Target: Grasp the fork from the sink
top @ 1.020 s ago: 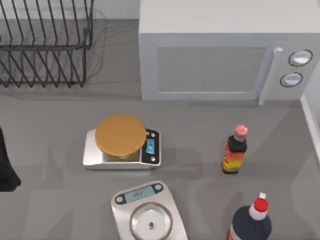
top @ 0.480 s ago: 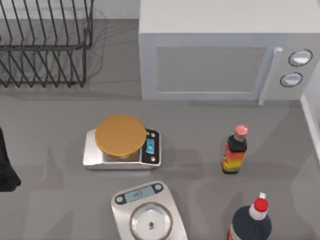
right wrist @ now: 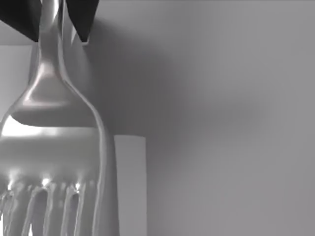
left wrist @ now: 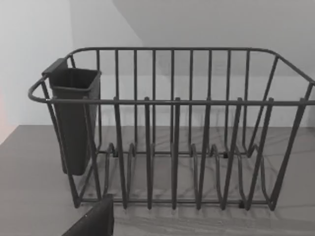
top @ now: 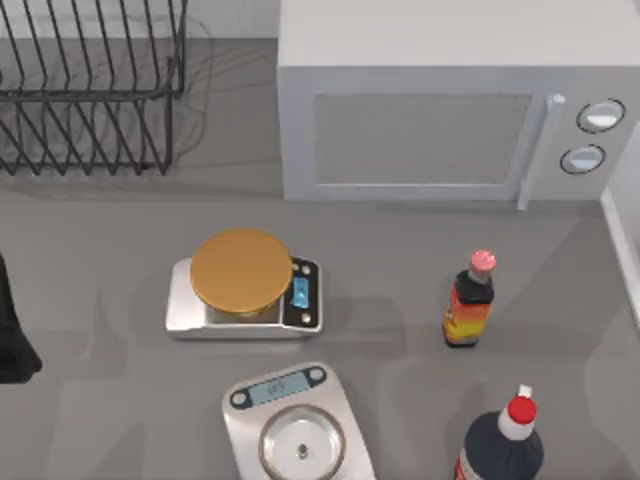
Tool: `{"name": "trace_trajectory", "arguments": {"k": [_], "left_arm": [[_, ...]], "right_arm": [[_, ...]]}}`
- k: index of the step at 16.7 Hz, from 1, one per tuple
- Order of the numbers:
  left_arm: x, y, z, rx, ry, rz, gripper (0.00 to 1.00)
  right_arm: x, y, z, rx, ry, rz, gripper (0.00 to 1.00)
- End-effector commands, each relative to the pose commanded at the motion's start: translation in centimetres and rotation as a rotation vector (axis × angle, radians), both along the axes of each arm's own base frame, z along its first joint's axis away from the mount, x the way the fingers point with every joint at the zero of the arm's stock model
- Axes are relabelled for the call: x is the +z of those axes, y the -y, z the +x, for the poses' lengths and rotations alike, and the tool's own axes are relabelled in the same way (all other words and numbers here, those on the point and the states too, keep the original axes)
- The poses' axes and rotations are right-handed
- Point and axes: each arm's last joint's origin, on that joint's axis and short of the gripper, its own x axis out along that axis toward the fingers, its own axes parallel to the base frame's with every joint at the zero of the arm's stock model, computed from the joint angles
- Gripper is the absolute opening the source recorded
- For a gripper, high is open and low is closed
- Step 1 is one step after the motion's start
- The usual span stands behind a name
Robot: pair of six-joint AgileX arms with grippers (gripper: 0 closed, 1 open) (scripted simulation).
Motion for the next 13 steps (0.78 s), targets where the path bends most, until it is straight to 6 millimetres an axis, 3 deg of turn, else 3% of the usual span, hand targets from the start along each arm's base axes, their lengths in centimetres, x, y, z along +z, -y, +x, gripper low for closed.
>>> {"name": "trace_trajectory", "arguments": {"k": [2,4,10,13], "left_arm": [[0.0,0.0,0.0,0.000,0.000,0.000,1.00],[0.0,0.0,0.0,0.000,0.000,0.000,1.00],[0.0,0.0,0.0,0.000,0.000,0.000,1.00],[0.0,0.0,0.0,0.000,0.000,0.000,1.00]], "right_arm": [[0.5,0.1,0.2,0.000,0.002,-0.001,0.00],[2.3,0.2,0.6,0.000,0.007,-0.002,0.00],[11.5,0.2,0.4,0.000,-0.020,0.006,0.00],[14.7,0.0,0.0,0.000,-0.002,0.001,0.00]]}}
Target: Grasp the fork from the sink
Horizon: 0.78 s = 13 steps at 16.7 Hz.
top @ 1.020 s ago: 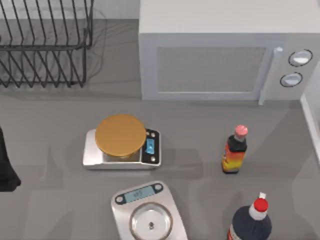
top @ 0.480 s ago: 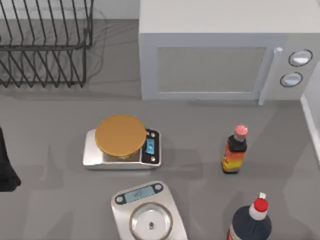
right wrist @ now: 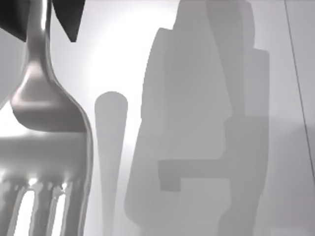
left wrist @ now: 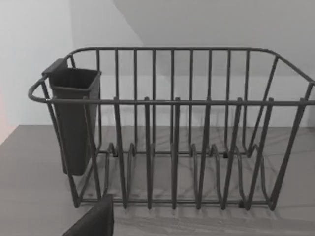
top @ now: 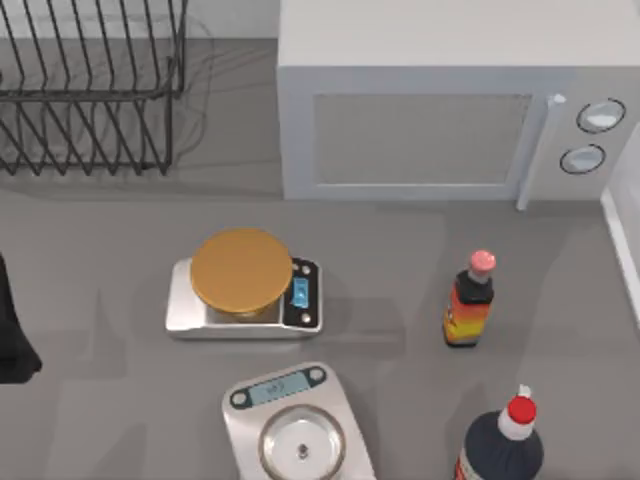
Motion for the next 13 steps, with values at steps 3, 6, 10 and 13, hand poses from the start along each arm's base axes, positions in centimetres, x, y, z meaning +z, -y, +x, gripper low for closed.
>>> {"name": "trace_trajectory", "arguments": {"k": [3,6,10,13], "left_arm": [[0.0,0.0,0.0,0.000,0.000,0.000,1.00],[0.0,0.0,0.0,0.000,0.000,0.000,1.00],[0.0,0.0,0.0,0.000,0.000,0.000,1.00],[0.0,0.0,0.0,0.000,0.000,0.000,1.00]], "right_arm": [[0.3,0.0,0.0,0.000,0.002,-0.001,0.00],[0.4,-0.4,-0.1,-0.008,0.006,-0.005,0.00],[3.8,-3.4,-1.6,-0.089,0.058,-0.045,0.00],[7.0,-8.5,-4.6,-0.136,0.093,-0.056,0.00]]}}
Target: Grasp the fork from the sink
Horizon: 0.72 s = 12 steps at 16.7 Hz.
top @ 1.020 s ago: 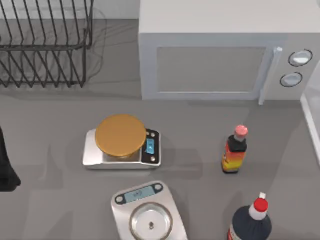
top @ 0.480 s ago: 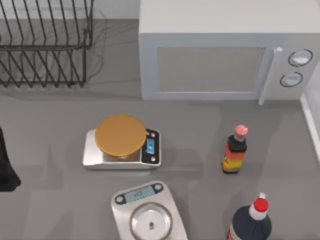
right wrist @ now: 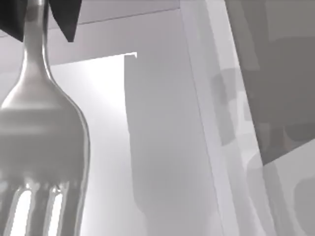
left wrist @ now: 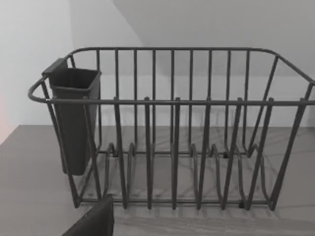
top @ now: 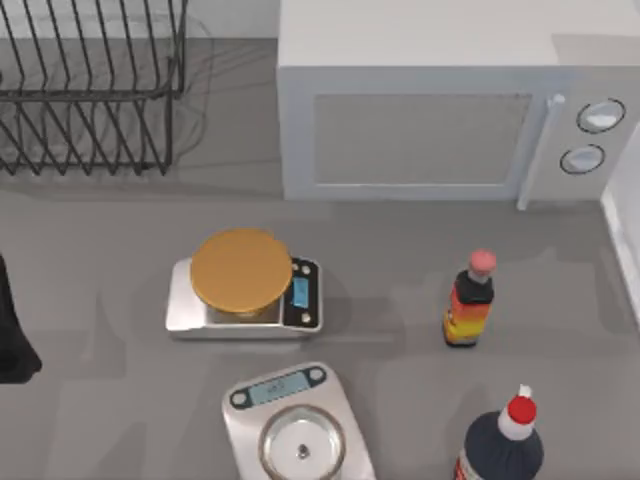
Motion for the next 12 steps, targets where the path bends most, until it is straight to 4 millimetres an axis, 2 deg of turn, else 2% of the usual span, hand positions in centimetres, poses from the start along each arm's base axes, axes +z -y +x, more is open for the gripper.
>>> {"name": "trace_trajectory", "arguments": {"k": [3,5,7,10,12], "left_arm": [[0.0,0.0,0.0,0.000,0.000,0.000,1.00],[0.0,0.0,0.0,0.000,0.000,0.000,1.00],[0.0,0.0,0.0,0.000,0.000,0.000,1.00],[0.0,0.0,0.0,0.000,0.000,0.000,1.00],[0.0,0.0,0.0,0.000,0.000,0.000,1.00]], "right_arm": [[1.7,-6.3,-4.9,0.006,-0.011,0.015,0.00],[2.0,-10.1,-8.7,0.040,-0.043,0.030,0.00],[1.9,-12.9,-12.4,0.084,-0.083,0.043,0.00],[1.8,-15.0,-16.2,0.133,-0.126,0.056,0.00],[1.7,-15.3,-16.9,0.142,-0.135,0.059,0.00]]}}
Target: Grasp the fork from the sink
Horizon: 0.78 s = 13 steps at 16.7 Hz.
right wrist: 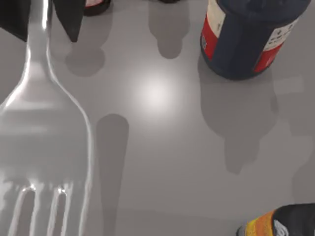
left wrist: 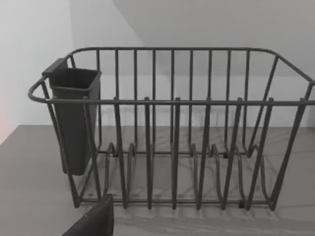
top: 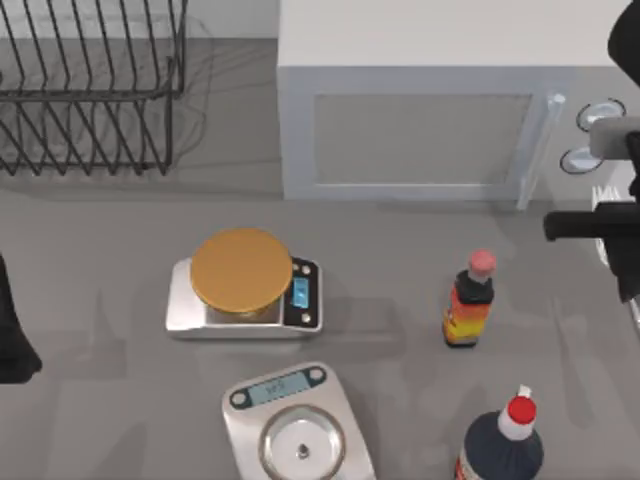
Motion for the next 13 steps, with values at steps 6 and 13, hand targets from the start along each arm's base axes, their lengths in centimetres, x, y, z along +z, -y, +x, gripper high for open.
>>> {"name": "trace_trajectory", "arguments": {"k": [6,13], "left_arm": [[0.0,0.0,0.0,0.000,0.000,0.000,1.00],[0.0,0.0,0.0,0.000,0.000,0.000,1.00]], "right_arm": [[-0.6,0.4,0.5,-0.037,0.016,-0.007,0.00],[-7.0,1.3,1.3,-0.107,0.060,-0.022,0.00]]}}
